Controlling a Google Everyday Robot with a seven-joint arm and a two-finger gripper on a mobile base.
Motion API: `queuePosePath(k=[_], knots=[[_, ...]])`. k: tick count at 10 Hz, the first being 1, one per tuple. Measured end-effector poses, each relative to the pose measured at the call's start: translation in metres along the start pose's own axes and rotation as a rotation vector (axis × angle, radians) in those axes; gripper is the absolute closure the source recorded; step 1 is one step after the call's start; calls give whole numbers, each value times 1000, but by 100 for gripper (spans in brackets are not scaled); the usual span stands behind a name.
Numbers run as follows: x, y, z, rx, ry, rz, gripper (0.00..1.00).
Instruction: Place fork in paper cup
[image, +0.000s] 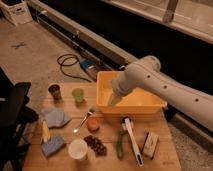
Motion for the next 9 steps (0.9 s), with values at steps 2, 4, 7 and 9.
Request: queuePosePath(k=[2,4,7,9], knots=[[-25,-1,28,-47,-20,-58,29],[-46,4,50,-91,-26,-104,29],[-67,11,68,-138,-24,-162,29],[-68,11,69,-140,-24,-164,29]])
